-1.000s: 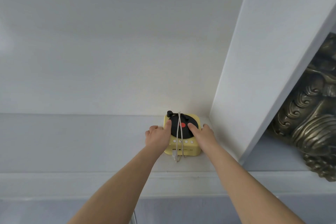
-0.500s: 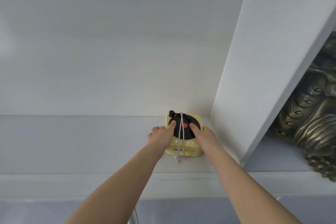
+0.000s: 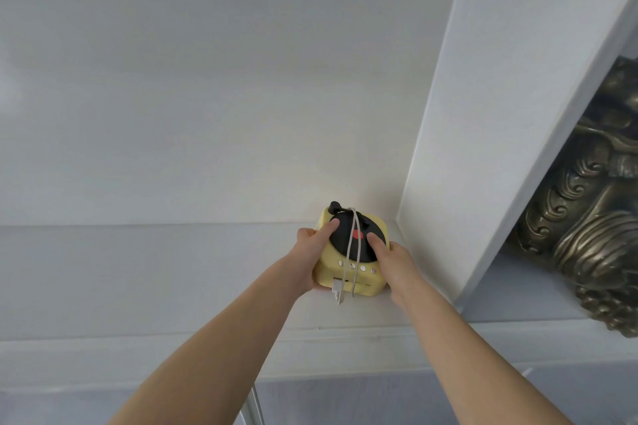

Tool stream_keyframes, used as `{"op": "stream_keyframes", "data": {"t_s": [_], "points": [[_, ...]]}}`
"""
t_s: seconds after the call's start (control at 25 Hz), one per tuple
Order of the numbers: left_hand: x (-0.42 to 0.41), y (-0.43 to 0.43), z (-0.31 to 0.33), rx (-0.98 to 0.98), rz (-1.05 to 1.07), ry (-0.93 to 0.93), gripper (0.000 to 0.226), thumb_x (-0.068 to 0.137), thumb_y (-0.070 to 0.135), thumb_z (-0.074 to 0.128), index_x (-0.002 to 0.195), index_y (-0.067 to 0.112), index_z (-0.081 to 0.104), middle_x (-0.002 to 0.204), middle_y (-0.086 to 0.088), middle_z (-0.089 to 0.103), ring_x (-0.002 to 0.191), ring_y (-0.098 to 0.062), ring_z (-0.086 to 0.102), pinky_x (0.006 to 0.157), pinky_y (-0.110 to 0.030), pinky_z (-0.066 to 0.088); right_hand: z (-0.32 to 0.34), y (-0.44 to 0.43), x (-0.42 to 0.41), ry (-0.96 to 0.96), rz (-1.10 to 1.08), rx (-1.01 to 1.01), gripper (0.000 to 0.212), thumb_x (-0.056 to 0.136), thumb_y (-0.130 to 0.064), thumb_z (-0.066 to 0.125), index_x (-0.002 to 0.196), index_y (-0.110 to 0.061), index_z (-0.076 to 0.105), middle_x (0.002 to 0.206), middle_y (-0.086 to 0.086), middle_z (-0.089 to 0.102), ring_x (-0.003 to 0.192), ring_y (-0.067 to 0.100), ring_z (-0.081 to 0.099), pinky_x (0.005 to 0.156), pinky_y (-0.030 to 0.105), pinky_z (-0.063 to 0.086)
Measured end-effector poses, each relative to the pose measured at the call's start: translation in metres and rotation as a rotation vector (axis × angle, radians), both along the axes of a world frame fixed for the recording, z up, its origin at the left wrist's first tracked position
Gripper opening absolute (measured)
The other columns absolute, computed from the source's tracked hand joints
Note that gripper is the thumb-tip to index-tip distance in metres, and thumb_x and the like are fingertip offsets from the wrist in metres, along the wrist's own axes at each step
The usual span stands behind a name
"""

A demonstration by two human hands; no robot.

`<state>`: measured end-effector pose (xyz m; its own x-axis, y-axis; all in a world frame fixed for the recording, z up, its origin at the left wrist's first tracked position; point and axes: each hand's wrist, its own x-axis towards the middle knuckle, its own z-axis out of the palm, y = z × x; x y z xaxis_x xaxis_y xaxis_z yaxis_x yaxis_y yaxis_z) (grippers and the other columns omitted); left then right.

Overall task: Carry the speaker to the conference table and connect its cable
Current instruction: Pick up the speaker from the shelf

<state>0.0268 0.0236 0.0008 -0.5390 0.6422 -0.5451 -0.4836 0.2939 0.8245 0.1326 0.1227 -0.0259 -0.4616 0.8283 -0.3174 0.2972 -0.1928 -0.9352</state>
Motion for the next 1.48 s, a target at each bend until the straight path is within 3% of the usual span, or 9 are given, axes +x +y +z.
{"op": "stream_keyframes", "data": {"t_s": [0.12, 0.36, 0.64, 0.84, 1.0, 1.12, 1.24, 1.36, 1.48], "points": [[-0.003, -0.006, 0.000, 0.046, -0.050, -0.109, 0.056, 0.080, 0.046, 0.067, 0.122, 0.023, 0.039, 0.124, -0.013, 0.056, 0.102, -0.037, 0.063, 0.067, -0.054, 0.057, 0.004, -0.001, 0.004, 0.042, -0.003, -0.051, 0.032, 0.092, -0.038, 0.051, 0.104, -0.010, 0.059, 0.100, 0.009, 0.066, 0.086, 0.025, 0.062, 0.061, 0.026, 0.046], [-0.003, -0.005, -0.009, 0.075, -0.028, -0.144, 0.061, 0.078, 0.043, 0.070, 0.126, 0.023, 0.038, 0.125, -0.013, 0.057, 0.101, -0.037, 0.064, 0.065, -0.052, 0.057, 0.007, 0.001, 0.002, 0.039, -0.001, -0.088, 0.032, 0.091, -0.040, 0.053, 0.103, -0.010, 0.058, 0.088, 0.002, 0.064, 0.085, 0.023, 0.061, 0.062, 0.026, 0.046], [0.000, -0.004, -0.026, 0.116, 0.011, -0.254, 0.076, 0.064, 0.047, 0.076, 0.129, 0.021, 0.048, 0.123, -0.016, 0.063, 0.101, -0.039, 0.066, 0.066, -0.054, 0.055, 0.008, 0.003, -0.004, 0.002, -0.048, -0.149, 0.044, 0.082, -0.039, 0.062, 0.109, -0.004, 0.062, 0.106, 0.013, 0.069, 0.094, 0.031, 0.066, 0.068, 0.031, 0.051], [-0.003, -0.004, -0.028, 0.160, 0.021, -0.285, 0.052, 0.079, 0.045, 0.065, 0.123, 0.016, 0.056, 0.112, -0.015, 0.069, 0.090, -0.036, 0.068, 0.068, -0.049, 0.056, 0.010, 0.005, -0.011, -0.027, -0.091, -0.179, 0.050, 0.075, -0.041, 0.068, 0.109, -0.004, 0.063, 0.106, 0.014, 0.069, 0.094, 0.032, 0.066, 0.084, 0.039, 0.054], [-0.002, -0.005, -0.028, 0.167, -0.003, -0.326, 0.043, 0.084, 0.046, 0.059, 0.113, 0.015, 0.062, 0.098, -0.015, 0.070, 0.085, -0.034, 0.066, 0.071, -0.045, 0.054, 0.023, 0.001, -0.013, -0.036, -0.099, -0.266, 0.037, 0.077, -0.041, 0.068, 0.099, -0.012, 0.062, 0.097, 0.011, 0.067, 0.084, 0.030, 0.064, 0.073, 0.038, 0.054], [-0.002, -0.004, -0.026, 0.169, 0.002, -0.338, 0.046, 0.083, 0.048, 0.059, 0.115, 0.015, 0.061, 0.096, -0.013, 0.069, 0.083, -0.033, 0.065, 0.063, -0.040, 0.053, 0.036, 0.001, -0.010, -0.087, -0.055, -0.429, 0.033, 0.077, -0.047, 0.067, 0.084, -0.017, 0.054, 0.092, 0.011, 0.061, 0.077, 0.031, 0.058, 0.063, 0.040, 0.047], [-0.002, -0.004, -0.021, 0.187, -0.017, -0.331, 0.041, 0.085, 0.046, 0.057, 0.110, 0.015, 0.062, 0.093, -0.013, 0.070, 0.078, -0.031, 0.066, 0.052, -0.035, 0.054, 0.040, -0.001, -0.008, -0.045, -0.058, -0.504, 0.037, 0.075, -0.045, 0.071, 0.086, -0.014, 0.052, 0.091, 0.015, 0.061, 0.077, 0.034, 0.058, 0.068, 0.046, 0.049], [-0.003, -0.005, -0.019, 0.206, -0.037, -0.340, 0.039, 0.085, 0.045, 0.058, 0.109, 0.014, 0.063, 0.094, -0.014, 0.071, 0.079, -0.032, 0.067, 0.053, -0.037, 0.055, 0.038, -0.003, -0.007, 0.015, -0.086, -0.510, 0.034, 0.075, -0.041, 0.072, 0.085, -0.014, 0.053, 0.086, 0.014, 0.062, 0.076, 0.033, 0.059, 0.078, 0.047, 0.049], [-0.003, -0.008, -0.016, 0.220, -0.061, -0.331, 0.041, 0.086, 0.045, 0.056, 0.112, 0.014, 0.062, 0.094, -0.013, 0.071, 0.077, -0.032, 0.067, 0.049, -0.034, 0.055, 0.038, -0.003, -0.004, 0.070, -0.093, -0.495, 0.030, 0.076, -0.038, 0.072, 0.086, -0.014, 0.056, 0.084, 0.012, 0.064, 0.075, 0.031, 0.060, 0.075, 0.043, 0.049]]}}
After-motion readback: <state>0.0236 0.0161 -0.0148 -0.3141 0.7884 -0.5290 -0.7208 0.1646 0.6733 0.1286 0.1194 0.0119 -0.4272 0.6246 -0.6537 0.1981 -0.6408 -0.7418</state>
